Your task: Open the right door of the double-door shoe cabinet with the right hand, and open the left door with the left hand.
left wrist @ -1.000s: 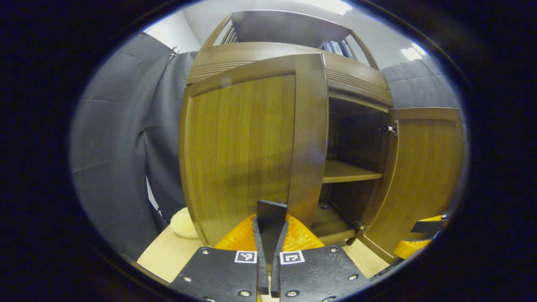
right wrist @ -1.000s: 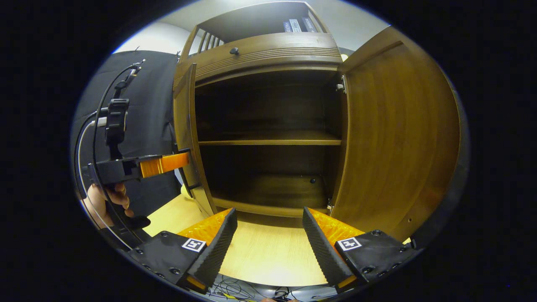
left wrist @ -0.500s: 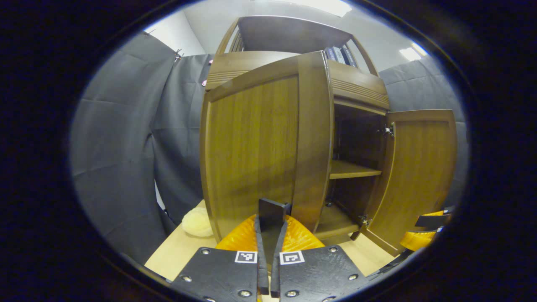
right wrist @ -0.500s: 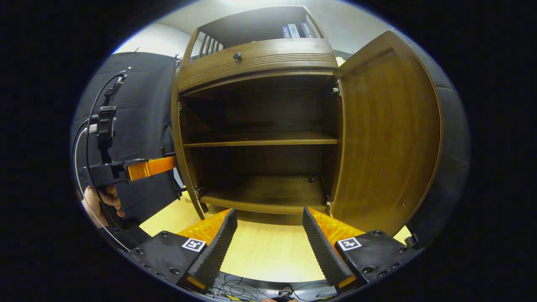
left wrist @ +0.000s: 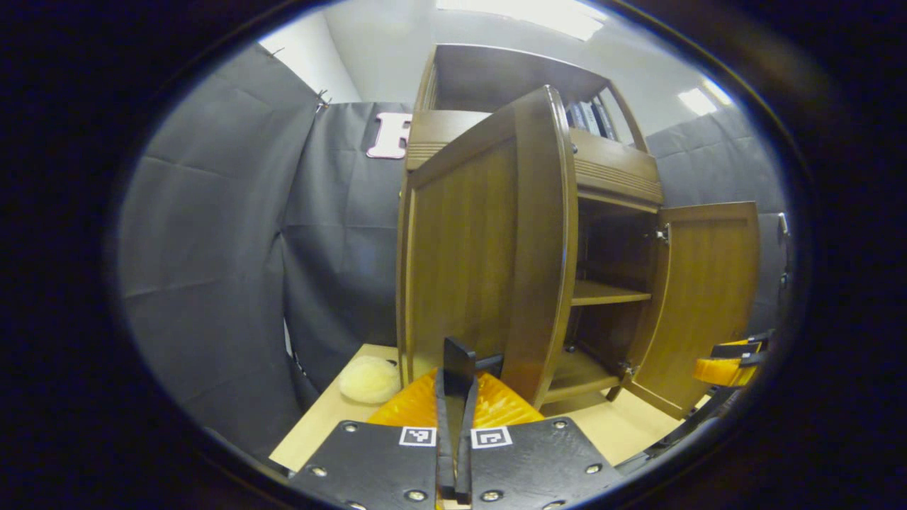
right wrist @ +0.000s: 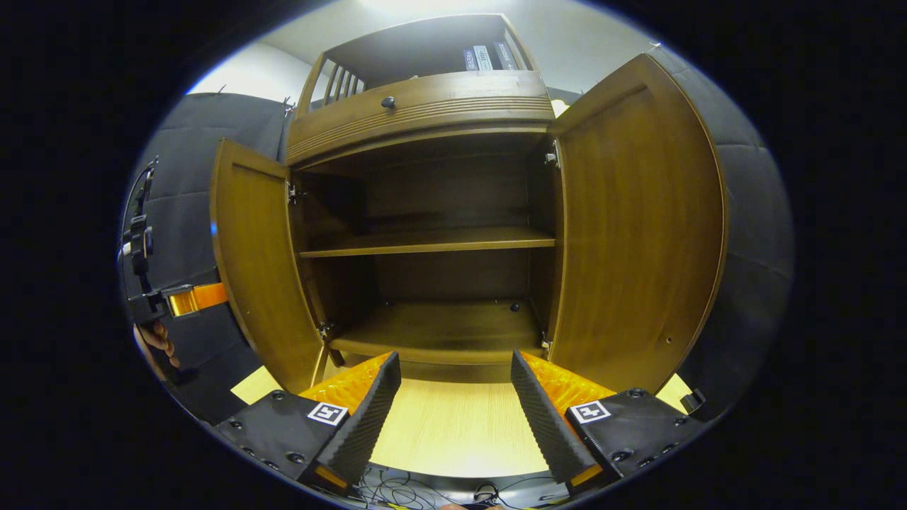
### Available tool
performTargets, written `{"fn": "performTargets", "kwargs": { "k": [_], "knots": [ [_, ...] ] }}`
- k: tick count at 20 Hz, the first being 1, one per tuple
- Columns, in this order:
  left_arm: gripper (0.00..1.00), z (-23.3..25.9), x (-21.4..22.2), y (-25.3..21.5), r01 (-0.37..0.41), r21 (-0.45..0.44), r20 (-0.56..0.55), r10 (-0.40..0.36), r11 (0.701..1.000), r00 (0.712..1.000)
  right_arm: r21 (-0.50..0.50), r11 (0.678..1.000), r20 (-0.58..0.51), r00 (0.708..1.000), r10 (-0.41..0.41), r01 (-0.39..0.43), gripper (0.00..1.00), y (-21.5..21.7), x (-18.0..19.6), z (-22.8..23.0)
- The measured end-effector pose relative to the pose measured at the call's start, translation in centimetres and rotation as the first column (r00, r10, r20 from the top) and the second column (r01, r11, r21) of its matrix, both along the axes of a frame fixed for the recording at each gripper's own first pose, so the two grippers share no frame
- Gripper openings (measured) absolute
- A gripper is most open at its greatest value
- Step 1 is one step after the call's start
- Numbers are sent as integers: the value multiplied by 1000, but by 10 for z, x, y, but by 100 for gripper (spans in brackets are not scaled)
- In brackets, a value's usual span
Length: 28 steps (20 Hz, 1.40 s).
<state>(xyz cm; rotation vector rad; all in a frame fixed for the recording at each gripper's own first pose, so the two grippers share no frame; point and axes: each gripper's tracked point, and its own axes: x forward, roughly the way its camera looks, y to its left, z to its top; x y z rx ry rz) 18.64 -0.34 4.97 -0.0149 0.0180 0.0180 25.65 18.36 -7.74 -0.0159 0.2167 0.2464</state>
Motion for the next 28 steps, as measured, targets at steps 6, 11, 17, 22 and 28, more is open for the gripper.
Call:
{"fn": "performTargets", "kwargs": {
  "k": [6,11,17,22,28],
  "knots": [
    [2,-1,-14,54,69,6,19,-70,998,997,-18,1000,22,1000,-6,6,92,3,-8,8],
    [2,-2,-13,95,126,20,16,-126,992,992,-63,998,27,1000,-14,16,92,-2,-15,15],
    [2,-2,-12,121,153,-3,16,-153,988,988,-104,994,38,999,-32,36,92,-16,-19,26],
    [2,-2,-16,121,139,11,-8,-139,990,990,-99,994,41,998,-40,44,94,-26,-15,34],
    [2,15,-34,131,26,-35,-16,-26,999,1000,-91,995,66,997,-39,45,94,-48,-6,45]
  ]
}}
